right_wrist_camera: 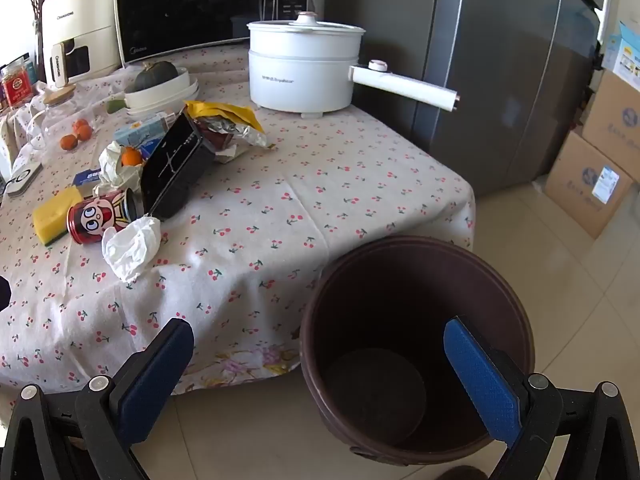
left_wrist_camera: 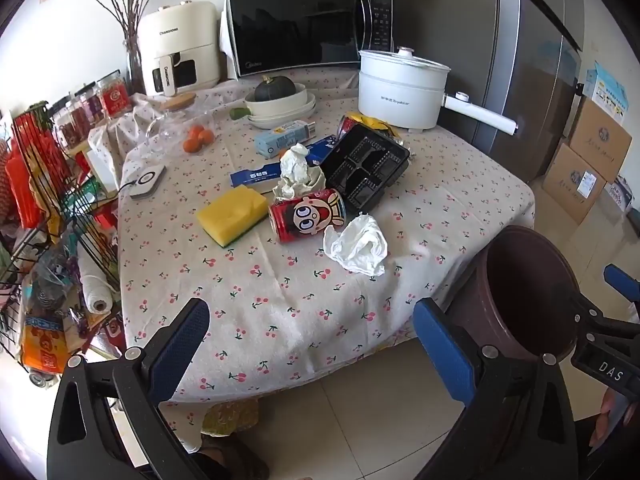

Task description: Collect trash

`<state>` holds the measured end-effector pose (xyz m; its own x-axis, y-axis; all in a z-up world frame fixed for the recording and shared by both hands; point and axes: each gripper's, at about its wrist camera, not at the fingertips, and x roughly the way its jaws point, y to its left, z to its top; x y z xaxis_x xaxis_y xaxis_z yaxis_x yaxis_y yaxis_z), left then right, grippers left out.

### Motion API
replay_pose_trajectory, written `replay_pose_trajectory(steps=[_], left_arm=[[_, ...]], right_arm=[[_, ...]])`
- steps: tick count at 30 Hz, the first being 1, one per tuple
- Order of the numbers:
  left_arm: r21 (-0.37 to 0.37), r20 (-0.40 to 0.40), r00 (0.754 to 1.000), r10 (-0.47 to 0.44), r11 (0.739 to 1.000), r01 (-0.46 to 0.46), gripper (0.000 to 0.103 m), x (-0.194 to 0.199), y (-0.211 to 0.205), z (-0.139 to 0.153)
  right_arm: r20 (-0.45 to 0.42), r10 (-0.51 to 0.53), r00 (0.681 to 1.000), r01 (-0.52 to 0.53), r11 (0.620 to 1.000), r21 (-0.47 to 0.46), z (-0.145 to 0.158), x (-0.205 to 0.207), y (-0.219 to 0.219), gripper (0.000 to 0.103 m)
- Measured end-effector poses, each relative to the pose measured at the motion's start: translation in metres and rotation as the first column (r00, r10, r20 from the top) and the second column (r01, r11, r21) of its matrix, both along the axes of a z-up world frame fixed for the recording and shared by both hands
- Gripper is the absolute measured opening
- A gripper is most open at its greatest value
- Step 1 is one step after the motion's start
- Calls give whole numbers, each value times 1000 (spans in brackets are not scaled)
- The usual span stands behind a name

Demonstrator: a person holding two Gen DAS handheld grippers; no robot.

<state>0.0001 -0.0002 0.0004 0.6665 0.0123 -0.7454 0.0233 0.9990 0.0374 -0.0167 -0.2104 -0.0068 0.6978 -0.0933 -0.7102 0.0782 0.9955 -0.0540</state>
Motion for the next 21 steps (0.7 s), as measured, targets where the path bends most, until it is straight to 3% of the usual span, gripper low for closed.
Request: replay_pose_trajectory(steps=[21], left_arm=[[2,3,1000,-1,1000,1,103,0,0,0]], right_arm=[[-1,0,1000,0,1000,1,-2,0,-1,103]])
